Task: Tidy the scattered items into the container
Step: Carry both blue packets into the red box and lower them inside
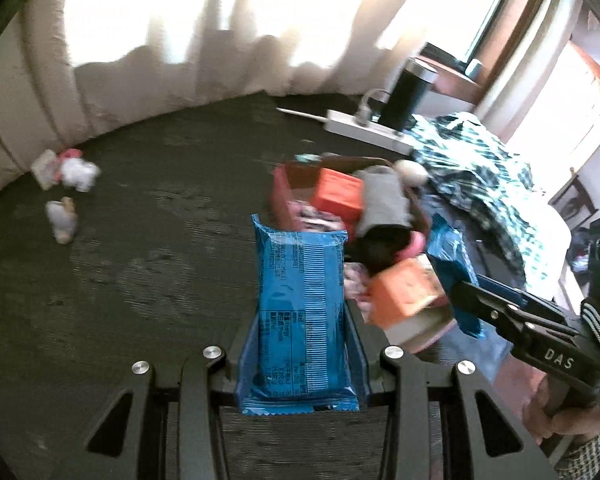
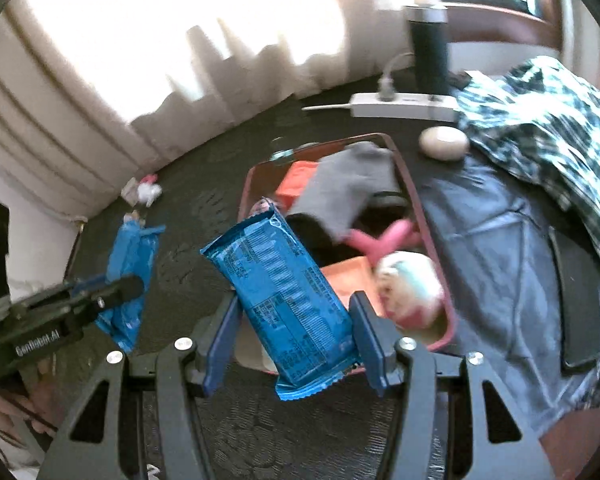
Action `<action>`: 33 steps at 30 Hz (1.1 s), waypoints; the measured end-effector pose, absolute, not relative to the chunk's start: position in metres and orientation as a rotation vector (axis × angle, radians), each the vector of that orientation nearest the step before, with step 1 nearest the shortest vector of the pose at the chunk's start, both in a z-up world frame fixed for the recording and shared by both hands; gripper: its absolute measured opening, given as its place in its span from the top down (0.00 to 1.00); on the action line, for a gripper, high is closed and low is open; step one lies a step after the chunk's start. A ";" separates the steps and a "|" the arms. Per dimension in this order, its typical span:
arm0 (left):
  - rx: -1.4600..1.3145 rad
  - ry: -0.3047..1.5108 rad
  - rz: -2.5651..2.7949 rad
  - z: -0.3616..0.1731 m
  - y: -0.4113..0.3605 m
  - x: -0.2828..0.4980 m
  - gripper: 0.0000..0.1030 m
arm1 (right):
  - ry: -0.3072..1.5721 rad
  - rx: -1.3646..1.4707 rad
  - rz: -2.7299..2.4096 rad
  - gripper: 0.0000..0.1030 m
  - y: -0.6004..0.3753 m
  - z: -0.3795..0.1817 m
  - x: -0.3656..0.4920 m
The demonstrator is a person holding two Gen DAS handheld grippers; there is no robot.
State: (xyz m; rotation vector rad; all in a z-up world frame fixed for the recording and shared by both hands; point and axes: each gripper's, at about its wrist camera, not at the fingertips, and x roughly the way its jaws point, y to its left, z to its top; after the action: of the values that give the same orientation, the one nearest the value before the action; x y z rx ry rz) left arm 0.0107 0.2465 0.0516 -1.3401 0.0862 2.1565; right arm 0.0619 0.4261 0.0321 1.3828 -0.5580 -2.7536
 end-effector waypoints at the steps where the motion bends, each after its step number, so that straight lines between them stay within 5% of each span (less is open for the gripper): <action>1: -1.342 0.078 2.148 0.051 0.252 0.013 0.61 | -0.573 1.380 -2.758 0.43 0.432 0.032 0.064; 16: -1.328 0.058 2.206 0.037 0.315 0.022 0.61 | -0.781 1.358 -2.777 0.43 0.501 0.021 0.078; 33: -1.416 0.113 2.181 0.008 0.324 0.017 0.60 | -0.714 1.419 -2.751 0.43 0.497 0.003 0.060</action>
State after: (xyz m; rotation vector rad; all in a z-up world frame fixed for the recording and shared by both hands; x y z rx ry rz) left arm 0.0173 0.3236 0.0076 -1.4164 0.1134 2.1813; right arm 0.0597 0.4970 0.0034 1.4195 -0.7135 -2.7508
